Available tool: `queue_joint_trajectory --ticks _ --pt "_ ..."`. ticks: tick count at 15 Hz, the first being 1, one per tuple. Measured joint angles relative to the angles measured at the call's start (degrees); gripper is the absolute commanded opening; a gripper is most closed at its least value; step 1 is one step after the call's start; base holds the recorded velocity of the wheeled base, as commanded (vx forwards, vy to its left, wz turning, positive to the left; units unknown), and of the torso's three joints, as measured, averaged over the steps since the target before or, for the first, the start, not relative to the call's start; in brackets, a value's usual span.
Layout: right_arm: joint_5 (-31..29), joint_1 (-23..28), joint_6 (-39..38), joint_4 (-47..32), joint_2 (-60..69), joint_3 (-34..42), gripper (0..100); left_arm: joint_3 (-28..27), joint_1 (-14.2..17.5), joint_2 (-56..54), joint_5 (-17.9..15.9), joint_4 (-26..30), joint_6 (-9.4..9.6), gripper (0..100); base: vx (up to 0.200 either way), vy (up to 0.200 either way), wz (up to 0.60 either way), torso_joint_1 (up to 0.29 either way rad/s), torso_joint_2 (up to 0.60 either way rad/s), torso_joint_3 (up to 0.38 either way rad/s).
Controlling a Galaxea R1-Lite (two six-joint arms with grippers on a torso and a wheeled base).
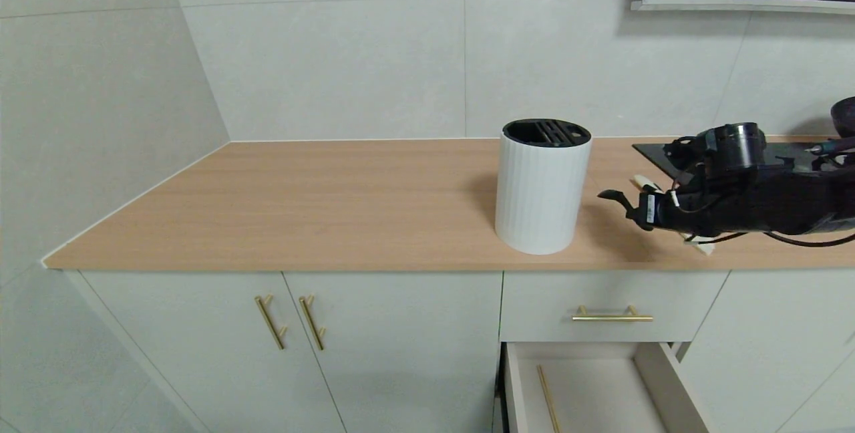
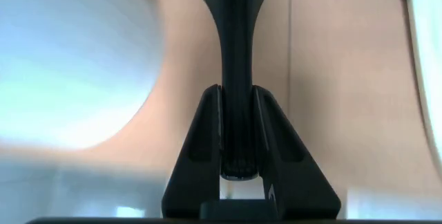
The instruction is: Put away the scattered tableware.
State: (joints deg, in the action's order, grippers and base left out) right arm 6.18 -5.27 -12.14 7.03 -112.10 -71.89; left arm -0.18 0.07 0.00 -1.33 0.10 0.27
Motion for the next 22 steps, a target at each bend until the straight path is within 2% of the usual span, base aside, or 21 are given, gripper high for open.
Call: queue_joint_trajectory --ticks 7,11,16,22 --pt "0.1 -3.8 -2.0 -0.6 17.3 22.3 0 0.0 0.0 0.0 0.0 0.0 -0.02 100 0.0 0.0 0.0 0.0 0.0 0.0" --pt "-0.2 -6.4 -2.2 -0.6 21.8 29.2 0 0.0 0.0 0.0 0.0 0.0 -0.02 100 0.0 0.0 0.0 0.0 0.0 0.0" --pt "-0.2 -6.7 -1.8 -0.5 23.6 32.4 0 0.0 0.0 0.0 0.0 0.0 -0.02 100 0.0 0.0 0.0 -0.011 0.03 0.016" --pt "-0.1 -6.7 -1.8 0.4 23.5 32.8 0 0.0 0.0 0.0 0.0 0.0 0.0 100 0.0 0.0 0.0 -0.181 0.43 0.253"
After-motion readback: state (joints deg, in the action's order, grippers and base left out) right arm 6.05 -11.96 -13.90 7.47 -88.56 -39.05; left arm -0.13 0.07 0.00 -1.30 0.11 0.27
